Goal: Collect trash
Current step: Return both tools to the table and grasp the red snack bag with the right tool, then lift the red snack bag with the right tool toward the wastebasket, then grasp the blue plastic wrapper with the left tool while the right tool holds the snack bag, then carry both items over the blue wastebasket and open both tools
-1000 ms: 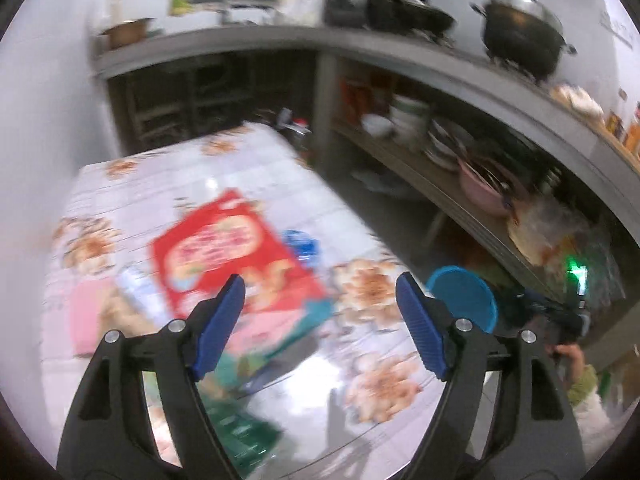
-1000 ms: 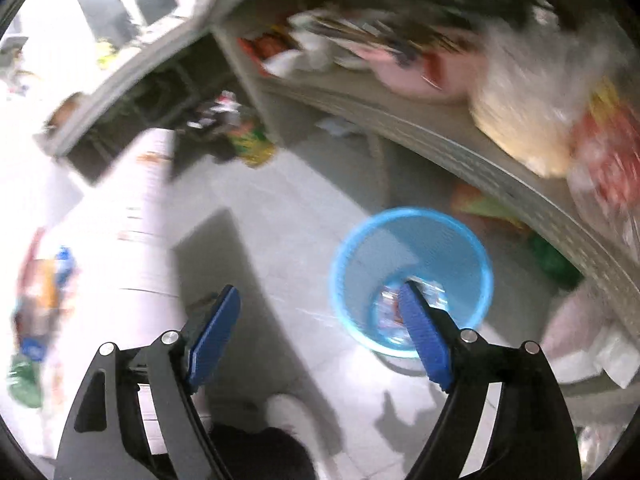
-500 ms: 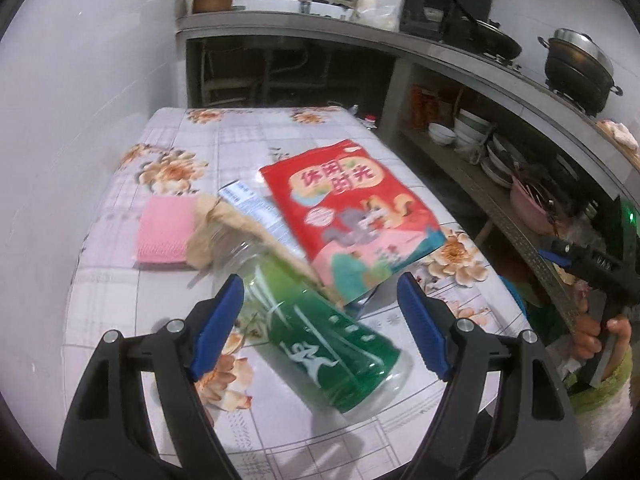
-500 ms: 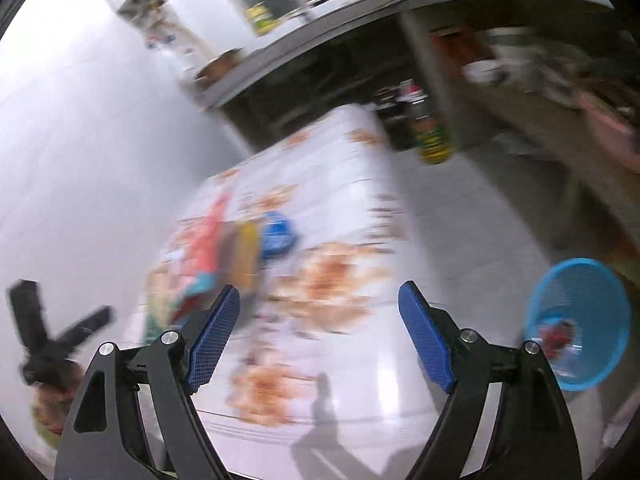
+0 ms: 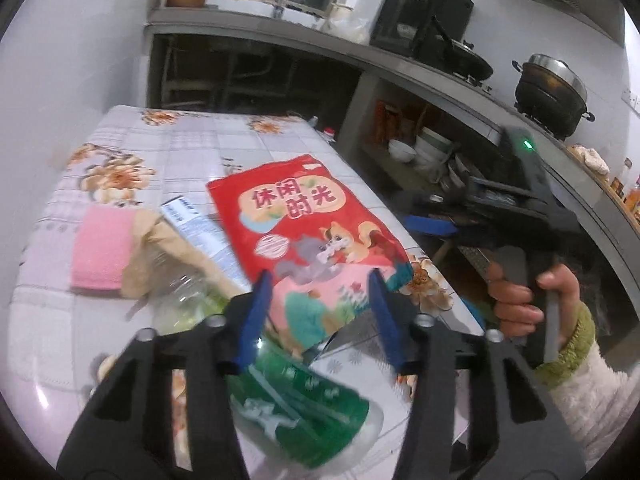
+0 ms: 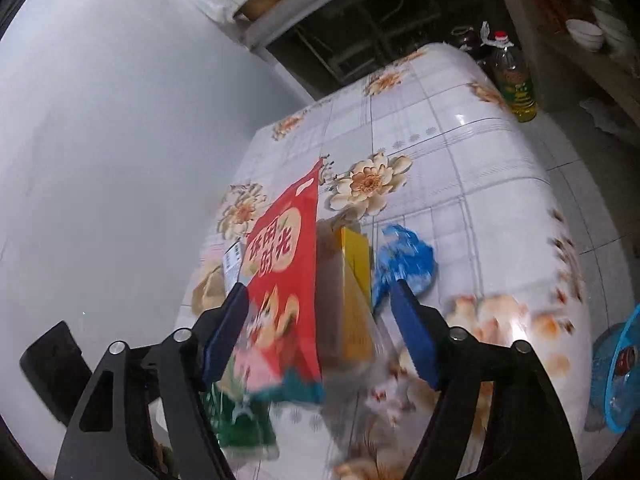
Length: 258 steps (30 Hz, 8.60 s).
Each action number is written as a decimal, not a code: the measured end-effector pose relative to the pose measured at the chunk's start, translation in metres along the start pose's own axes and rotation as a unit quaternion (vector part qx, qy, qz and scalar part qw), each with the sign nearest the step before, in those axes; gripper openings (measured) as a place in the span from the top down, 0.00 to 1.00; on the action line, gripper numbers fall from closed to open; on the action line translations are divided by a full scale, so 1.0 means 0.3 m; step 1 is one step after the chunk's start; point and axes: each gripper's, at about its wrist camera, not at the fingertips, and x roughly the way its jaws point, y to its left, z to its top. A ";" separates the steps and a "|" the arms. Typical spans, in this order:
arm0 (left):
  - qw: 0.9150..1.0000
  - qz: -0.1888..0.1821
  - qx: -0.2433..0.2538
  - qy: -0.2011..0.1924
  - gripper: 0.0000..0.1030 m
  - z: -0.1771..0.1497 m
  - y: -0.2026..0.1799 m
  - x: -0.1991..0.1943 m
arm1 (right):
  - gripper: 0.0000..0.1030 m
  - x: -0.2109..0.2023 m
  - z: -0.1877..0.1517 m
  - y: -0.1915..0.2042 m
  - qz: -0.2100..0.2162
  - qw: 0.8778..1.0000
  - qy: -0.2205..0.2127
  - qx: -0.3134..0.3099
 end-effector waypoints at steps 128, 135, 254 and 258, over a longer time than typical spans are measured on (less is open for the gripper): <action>0.948 0.024 0.219 0.232 0.83 0.206 -0.337 0.678 | 0.58 -0.091 -0.380 -0.363 0.168 0.960 0.018 0.224; 0.948 0.024 0.218 0.231 0.83 0.204 -0.335 0.681 | 0.62 -0.057 -0.373 -0.328 0.171 0.963 0.019 0.209; 0.969 -0.127 0.132 0.165 0.33 -0.022 -0.660 0.215 | 0.95 -0.487 -0.842 -1.476 -0.248 0.844 -0.115 0.461; 0.973 -0.121 0.118 0.159 0.33 -0.030 -0.621 0.208 | 0.96 -0.527 -0.731 -1.380 -0.370 0.852 -0.097 0.357</action>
